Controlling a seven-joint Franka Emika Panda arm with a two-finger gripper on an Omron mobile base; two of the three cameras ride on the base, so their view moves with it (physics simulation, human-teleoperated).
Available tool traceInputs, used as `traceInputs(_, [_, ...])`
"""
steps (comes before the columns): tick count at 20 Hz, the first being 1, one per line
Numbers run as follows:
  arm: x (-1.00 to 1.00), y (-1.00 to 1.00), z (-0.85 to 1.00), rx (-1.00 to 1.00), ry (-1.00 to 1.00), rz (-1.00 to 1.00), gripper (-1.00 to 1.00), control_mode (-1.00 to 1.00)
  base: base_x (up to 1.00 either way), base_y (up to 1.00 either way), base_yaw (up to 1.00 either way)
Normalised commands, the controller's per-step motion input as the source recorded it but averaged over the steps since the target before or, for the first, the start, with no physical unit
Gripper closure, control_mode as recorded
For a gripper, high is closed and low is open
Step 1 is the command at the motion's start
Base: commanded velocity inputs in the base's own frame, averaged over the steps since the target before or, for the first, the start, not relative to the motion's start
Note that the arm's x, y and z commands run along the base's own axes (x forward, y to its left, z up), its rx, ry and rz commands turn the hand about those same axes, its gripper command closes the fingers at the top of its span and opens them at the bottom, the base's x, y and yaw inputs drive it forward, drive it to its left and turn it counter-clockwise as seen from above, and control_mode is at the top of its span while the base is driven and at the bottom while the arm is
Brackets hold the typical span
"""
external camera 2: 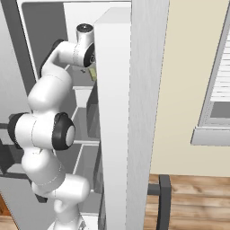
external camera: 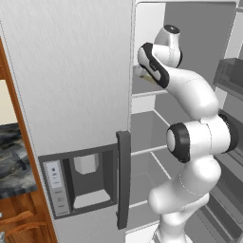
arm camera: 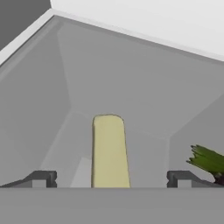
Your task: Retrieve the butter from the fridge and place it on a plate on the dining table. Then retrieve the butter knife by the fridge and place it near the plate.
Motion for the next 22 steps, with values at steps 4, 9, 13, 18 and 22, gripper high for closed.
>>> traceInputs(4, [0.0,0.0,-0.34,0.0,0.0,0.0,-1.0,-1.0,0.0,0.0,0.0])
traceInputs(9, [0.0,-0.05,-0.44,0.0,0.0,0.0,-1.0,-1.0,0.0,0.0,0.0])
traceInputs(13, [0.11,-0.26,-0.34,0.0,0.0,0.0,-1.0,-1.0,0.0,0.0,0.0])
traceInputs(18, [0.02,-0.18,-0.45,0.0,0.0,0.0,-1.0,-1.0,0.0,0.0,0.0])
traceInputs(22, [0.0,0.0,-0.47,0.0,0.02,0.0,-1.0,-1.0,0.0,0.0,0.0])
